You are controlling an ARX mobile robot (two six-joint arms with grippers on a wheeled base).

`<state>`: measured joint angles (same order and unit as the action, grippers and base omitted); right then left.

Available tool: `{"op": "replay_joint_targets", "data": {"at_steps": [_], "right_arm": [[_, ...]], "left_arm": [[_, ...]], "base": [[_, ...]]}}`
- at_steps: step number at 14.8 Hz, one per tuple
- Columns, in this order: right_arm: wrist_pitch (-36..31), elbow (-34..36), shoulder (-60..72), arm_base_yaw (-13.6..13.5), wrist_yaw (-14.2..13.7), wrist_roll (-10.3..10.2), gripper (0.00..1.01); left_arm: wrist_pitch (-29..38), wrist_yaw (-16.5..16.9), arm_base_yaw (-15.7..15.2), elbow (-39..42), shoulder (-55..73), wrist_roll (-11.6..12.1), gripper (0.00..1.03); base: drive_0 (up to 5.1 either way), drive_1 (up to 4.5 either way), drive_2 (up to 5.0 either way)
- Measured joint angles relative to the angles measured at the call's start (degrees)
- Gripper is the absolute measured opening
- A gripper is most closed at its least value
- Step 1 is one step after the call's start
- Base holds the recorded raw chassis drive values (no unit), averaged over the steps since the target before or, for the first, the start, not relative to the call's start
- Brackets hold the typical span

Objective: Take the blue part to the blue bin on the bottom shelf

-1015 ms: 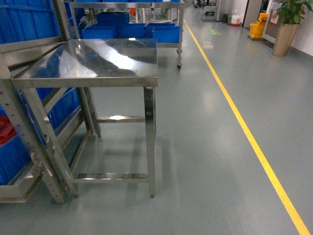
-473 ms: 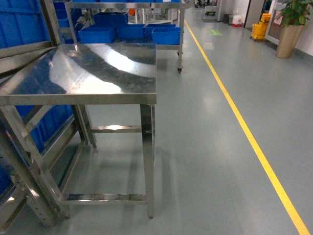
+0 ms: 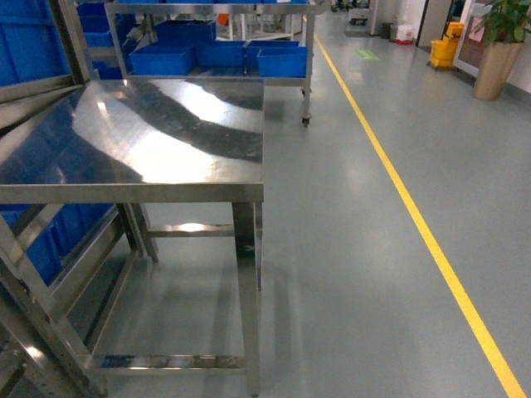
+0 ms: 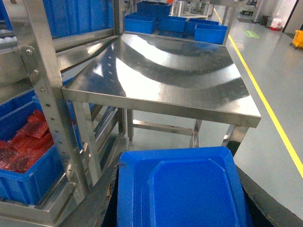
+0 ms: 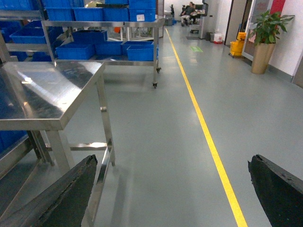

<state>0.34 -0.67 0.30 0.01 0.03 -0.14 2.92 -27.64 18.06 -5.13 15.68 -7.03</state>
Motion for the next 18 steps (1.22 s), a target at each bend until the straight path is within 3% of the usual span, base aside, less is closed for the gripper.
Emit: {"op": "replay_joint_targets", "data": {"at_steps": [18], "right_arm": [[-0.1,0.0,0.0,0.0,0.0,0.0,0.98]], "left_arm": [[-0.2,0.0,0.0,0.0,0.1,0.0,0.44]], "base": [[-4.8,2.23,2.8]]}}
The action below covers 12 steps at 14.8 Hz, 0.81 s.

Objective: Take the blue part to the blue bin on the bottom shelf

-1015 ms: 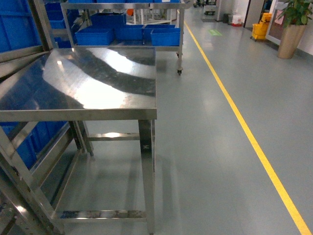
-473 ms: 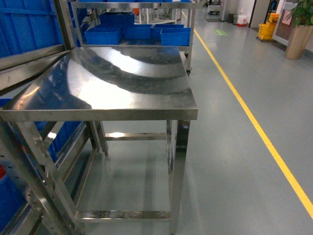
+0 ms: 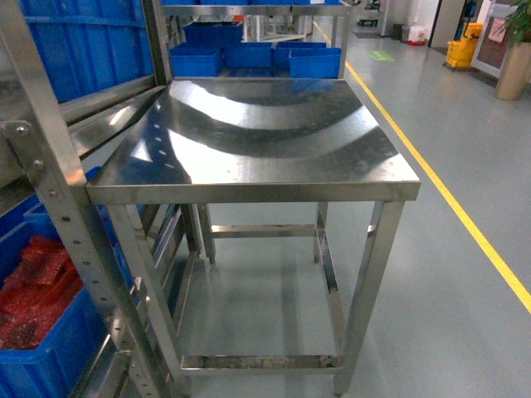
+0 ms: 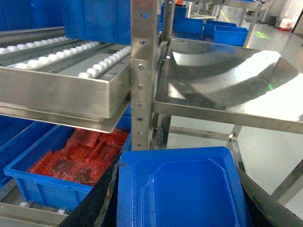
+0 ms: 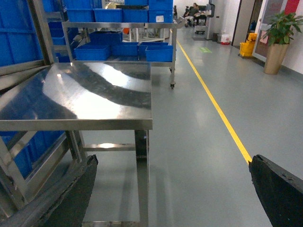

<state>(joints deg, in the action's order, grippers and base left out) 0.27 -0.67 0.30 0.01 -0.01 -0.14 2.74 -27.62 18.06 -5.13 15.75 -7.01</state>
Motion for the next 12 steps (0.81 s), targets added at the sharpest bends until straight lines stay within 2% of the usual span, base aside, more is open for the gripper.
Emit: {"op": "replay_joint_targets", "data": {"at_steps": [8,12], "right_arm": [[-0.1,0.0,0.0,0.0,0.0,0.0,0.98],[0.0,0.0,0.0,0.0,0.0,0.0,0.98]], "left_arm": [[0.0,0.0,0.0,0.0,0.0,0.0,0.44],[0.0,0.0,0.0,0.0,0.0,0.0,0.44]], "base": [[-4.8,1.32,3.5],[-5.0,2.48,2.5]]}}
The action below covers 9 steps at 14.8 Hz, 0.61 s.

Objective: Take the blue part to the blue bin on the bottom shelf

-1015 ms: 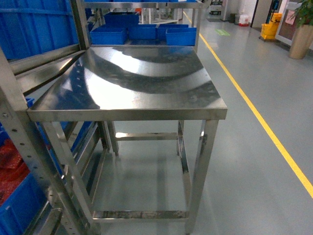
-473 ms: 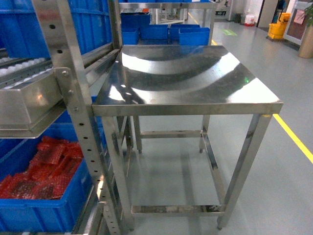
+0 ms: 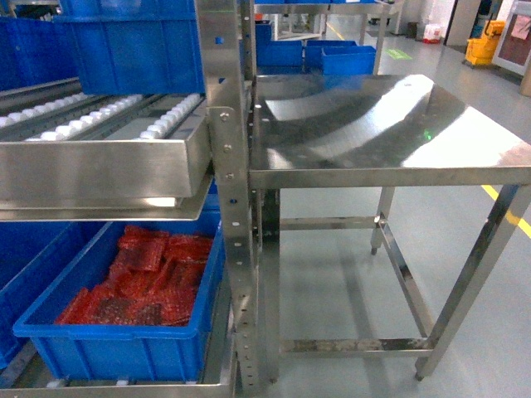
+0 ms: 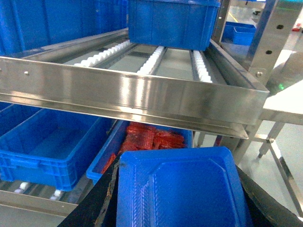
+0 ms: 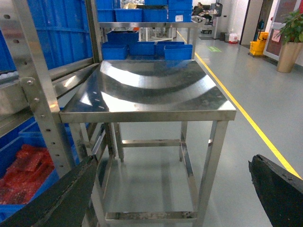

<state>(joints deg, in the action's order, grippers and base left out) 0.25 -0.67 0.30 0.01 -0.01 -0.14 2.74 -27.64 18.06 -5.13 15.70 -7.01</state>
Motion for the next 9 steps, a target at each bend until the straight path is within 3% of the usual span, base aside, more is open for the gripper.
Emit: {"op": "replay_joint_targets", "data": {"at_steps": [4,9], "right_arm": [[0.1,0.0,0.0,0.0,0.0,0.0,0.98],[0.1,0.0,0.0,0.0,0.0,0.0,0.98]], "left_arm": [[0.0,0.0,0.0,0.0,0.0,0.0,0.44],[0.0,0.0,0.0,0.0,0.0,0.0,0.44]], "base": [[-5.0,2.94,1.6],[-4.0,4.59,-0.1]]}}
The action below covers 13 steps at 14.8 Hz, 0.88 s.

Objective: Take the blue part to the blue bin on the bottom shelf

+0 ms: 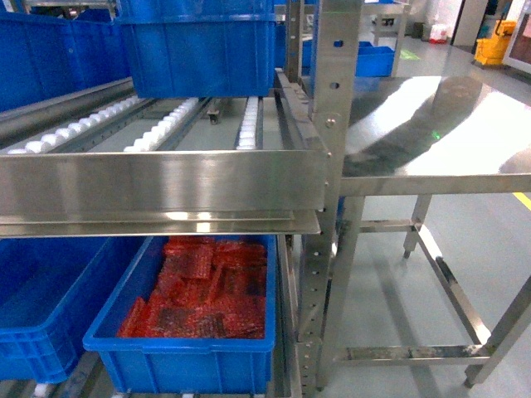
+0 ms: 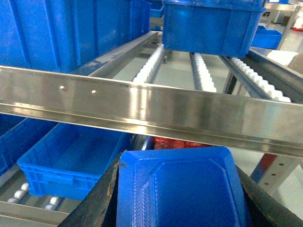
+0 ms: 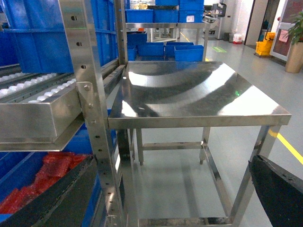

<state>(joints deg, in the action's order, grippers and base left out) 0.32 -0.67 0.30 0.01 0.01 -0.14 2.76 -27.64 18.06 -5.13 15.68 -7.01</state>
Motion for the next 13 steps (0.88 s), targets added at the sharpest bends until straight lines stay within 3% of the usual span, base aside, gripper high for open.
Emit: {"op": "replay_joint_targets", "data": {"at_steps": [3,13], "right_arm": [[0.0,0.0,0.0,0.0,0.0,0.0,0.98],[-0.1,0.0,0.0,0.0,0.0,0.0,0.98]], "left_arm": [[0.0,0.0,0.0,0.0,0.0,0.0,0.44],[0.0,0.0,0.0,0.0,0.0,0.0,0.44]], "base": [[-4.1,4.38,0.1],[-4.9,2.51,2.5]]}}
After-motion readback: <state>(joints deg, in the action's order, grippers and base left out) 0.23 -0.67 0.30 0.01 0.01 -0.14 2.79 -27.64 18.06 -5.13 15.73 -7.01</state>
